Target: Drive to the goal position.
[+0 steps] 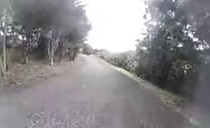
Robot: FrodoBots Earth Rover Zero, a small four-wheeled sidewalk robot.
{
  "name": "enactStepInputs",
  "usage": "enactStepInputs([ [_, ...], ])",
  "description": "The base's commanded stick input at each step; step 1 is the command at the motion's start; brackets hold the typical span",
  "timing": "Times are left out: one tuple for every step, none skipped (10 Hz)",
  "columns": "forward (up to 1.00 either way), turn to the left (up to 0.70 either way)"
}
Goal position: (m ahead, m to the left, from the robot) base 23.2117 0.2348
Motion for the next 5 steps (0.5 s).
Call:
enactStepInputs([
  [1.0,0.0],
  [1.0,0.0],
  [1.0,0.0],
  [1.0,0.0],
  [1.0,0.0],
])
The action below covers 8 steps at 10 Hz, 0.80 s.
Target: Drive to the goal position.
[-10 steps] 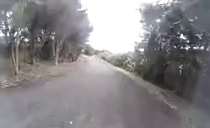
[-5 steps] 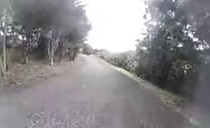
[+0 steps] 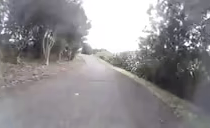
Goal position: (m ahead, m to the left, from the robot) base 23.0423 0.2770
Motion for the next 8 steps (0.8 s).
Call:
enactStepInputs([
  [1.0,0.02],
  [1.0,0.07],
  [1.0,0.05],
  [1.0,0.0],
  [1.0,0.0],
  [1.0,0.0],
  [1.0,0.0],
  [1.0,0.0],
])
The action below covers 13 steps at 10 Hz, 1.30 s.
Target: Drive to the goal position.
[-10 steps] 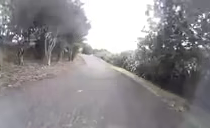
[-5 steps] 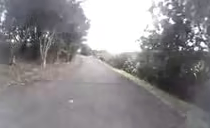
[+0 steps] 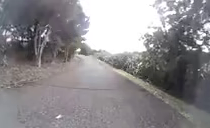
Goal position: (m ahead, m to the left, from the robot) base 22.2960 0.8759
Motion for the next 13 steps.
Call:
enactStepInputs([
  [1.0,0.0],
  [1.0,0.0],
  [1.0,0.0],
  [1.0,0.0],
  [1.0,0.0],
  [1.0,0.0],
  [1.0,0.0],
  [1.0,0.0],
  [1.0,0.0],
  [1.0,0.0],
  [1.0,0.0],
  [1.0,0.0],
  [1.0,0.0],
])
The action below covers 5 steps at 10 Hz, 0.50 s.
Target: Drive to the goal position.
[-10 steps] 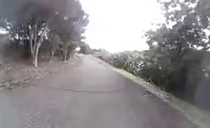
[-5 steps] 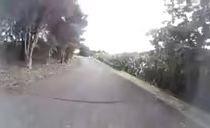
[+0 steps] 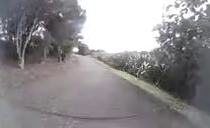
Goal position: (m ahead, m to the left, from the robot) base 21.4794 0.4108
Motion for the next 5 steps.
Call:
enactStepInputs([
  [1.0,0.0],
  [1.0,0.0],
  [1.0,0.0],
  [1.0,0.0],
  [1.0,0.05],
])
